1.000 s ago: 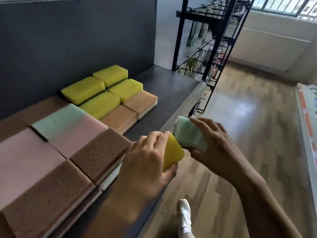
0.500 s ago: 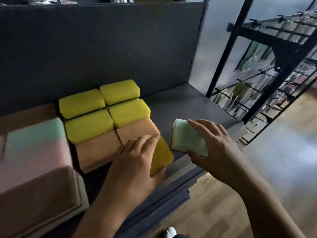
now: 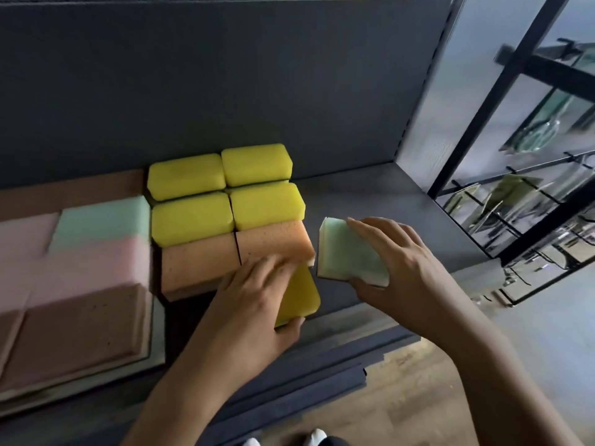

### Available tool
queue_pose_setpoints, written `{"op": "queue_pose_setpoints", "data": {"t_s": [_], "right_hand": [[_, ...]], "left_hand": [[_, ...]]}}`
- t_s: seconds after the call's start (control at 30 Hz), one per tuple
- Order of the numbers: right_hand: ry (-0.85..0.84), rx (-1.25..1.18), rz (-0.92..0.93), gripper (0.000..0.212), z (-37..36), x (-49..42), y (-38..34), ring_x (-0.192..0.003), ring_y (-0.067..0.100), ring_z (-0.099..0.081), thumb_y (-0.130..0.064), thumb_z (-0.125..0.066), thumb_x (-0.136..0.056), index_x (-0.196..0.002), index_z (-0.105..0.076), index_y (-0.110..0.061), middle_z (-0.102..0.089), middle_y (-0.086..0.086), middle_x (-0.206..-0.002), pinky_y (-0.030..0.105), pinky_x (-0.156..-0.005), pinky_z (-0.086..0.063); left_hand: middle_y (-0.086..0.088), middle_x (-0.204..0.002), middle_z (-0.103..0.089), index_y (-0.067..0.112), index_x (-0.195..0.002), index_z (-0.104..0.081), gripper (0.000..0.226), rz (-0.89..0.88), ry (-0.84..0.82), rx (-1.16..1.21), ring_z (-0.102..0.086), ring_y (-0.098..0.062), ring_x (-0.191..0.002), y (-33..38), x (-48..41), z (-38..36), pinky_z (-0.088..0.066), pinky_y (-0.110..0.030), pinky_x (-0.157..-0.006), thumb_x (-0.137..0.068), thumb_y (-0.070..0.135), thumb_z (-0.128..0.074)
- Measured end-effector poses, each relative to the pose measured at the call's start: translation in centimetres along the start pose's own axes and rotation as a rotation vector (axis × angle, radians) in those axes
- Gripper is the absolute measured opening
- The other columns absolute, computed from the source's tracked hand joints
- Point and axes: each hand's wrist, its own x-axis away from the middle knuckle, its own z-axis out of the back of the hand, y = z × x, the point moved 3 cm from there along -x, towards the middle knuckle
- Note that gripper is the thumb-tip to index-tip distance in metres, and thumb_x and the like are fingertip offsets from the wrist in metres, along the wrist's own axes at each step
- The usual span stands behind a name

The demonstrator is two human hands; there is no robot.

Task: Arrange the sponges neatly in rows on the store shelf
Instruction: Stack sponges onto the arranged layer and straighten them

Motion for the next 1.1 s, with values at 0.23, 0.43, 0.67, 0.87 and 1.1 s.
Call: {"op": "queue_pose_setpoints", "data": {"t_s": [0.23,0.43,0.67,0.87,1.1], "right_hand": [[-0.001,0.017,0.026,0.079,0.8,0.3,-1.2,-0.124,0.023,-0.047,-0.035,-0.080,-0.076,-0.146,-0.043,-0.024,-0.051,-0.004,-0.139,0.044,-0.095,-0.050],[-0.017,0.018,0.061,0.079,1.3,-0.5,-3.1,-0.128,0.022,-0.047,-0.035,-0.080,-0.077,-0.146,-0.042,-0.026,-0.050,-0.005,-0.141,0.047,-0.099,-0.048],[-0.110,-0.011,0.160,0.072,1.0,-2.4,-7.7,-0.130,0.015,-0.048,-0.056,-0.068,-0.081,-0.142,-0.041,-0.027,-0.050,-0.009,-0.143,0.040,-0.100,-0.049],[-0.151,-0.009,0.261,0.069,0.4,-3.6,-10.5,-0.128,0.011,-0.047,-0.062,-0.061,-0.080,-0.137,-0.044,-0.029,-0.050,-0.012,-0.143,0.033,-0.100,-0.048],[-0.164,0.031,0.392,0.064,-0.8,-4.7,-13.0,-0.133,0.016,-0.044,-0.059,-0.062,-0.085,-0.139,-0.047,-0.028,-0.046,-0.006,-0.147,0.038,-0.106,-0.044]], "left_hand": [[0.010,-0.134,-0.044,0.029,-0.139,-0.043,0.071,-0.043,0.005,0.008,-0.045,-0.013,-0.122,0.0,0.3,-0.2,-0.046,-0.036,-0.098,-0.075,0.041,-0.072],[0.005,-0.140,-0.047,0.019,-0.140,-0.044,0.071,-0.002,0.103,0.102,-0.046,-0.014,-0.125,-1.2,0.7,1.5,-0.043,-0.035,-0.102,-0.079,0.051,-0.062],[0.008,-0.151,-0.033,0.021,-0.152,-0.024,0.091,0.001,0.111,0.152,-0.023,0.005,-0.129,-3.1,1.0,4.7,-0.028,-0.025,-0.107,-0.077,0.051,-0.067],[0.018,-0.148,-0.034,0.029,-0.152,-0.024,0.091,0.023,0.092,0.223,-0.030,0.008,-0.123,-4.7,2.5,6.5,-0.031,-0.012,-0.100,-0.075,0.053,-0.064],[0.021,-0.137,-0.043,0.028,-0.144,-0.039,0.085,0.068,0.114,0.285,-0.037,0.011,-0.118,-6.7,4.1,7.6,-0.028,0.006,-0.089,-0.068,0.063,-0.054]]}}
